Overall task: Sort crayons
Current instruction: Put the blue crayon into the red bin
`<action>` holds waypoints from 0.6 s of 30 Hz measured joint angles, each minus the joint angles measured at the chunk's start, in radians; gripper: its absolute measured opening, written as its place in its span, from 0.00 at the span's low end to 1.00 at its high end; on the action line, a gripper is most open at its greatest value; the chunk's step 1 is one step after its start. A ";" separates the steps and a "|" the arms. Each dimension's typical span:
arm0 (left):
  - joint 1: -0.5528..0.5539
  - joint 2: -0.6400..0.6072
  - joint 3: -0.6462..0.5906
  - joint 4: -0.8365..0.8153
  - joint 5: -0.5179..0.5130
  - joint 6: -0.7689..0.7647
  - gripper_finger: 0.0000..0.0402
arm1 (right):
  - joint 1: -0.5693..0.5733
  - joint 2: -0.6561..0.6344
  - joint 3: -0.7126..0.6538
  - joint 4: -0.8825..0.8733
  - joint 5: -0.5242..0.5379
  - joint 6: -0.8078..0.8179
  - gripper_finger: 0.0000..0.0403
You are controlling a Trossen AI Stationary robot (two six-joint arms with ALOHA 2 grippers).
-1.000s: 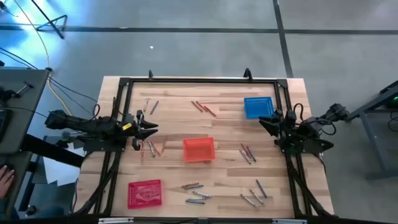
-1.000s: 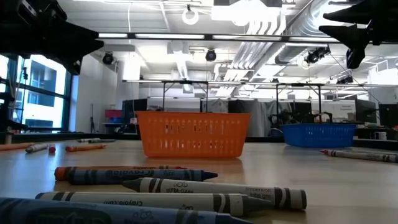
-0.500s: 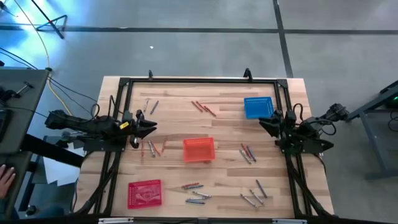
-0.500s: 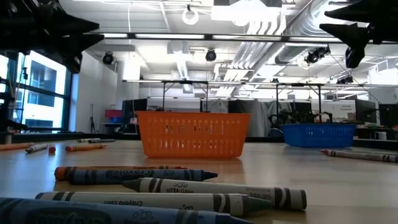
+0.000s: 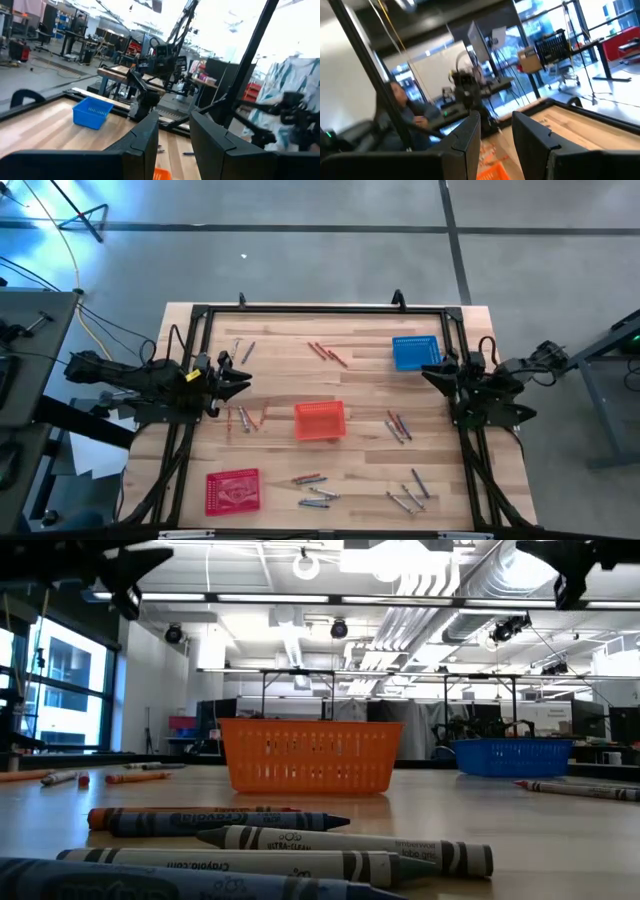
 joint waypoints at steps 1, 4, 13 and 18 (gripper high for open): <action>0.000 0.032 0.025 -0.001 0.000 0.013 0.25 | 0.000 0.028 0.036 -0.039 0.001 0.005 0.27; -0.001 0.139 0.103 0.001 0.000 0.044 0.25 | 0.000 0.115 0.138 -0.169 0.007 0.028 0.27; -0.002 0.478 0.333 -0.060 0.000 0.065 0.25 | 0.000 0.374 0.402 -0.621 0.009 0.339 0.27; -0.002 0.607 0.443 -0.117 0.000 0.066 0.25 | 0.000 0.507 0.507 -0.894 -0.013 0.635 0.27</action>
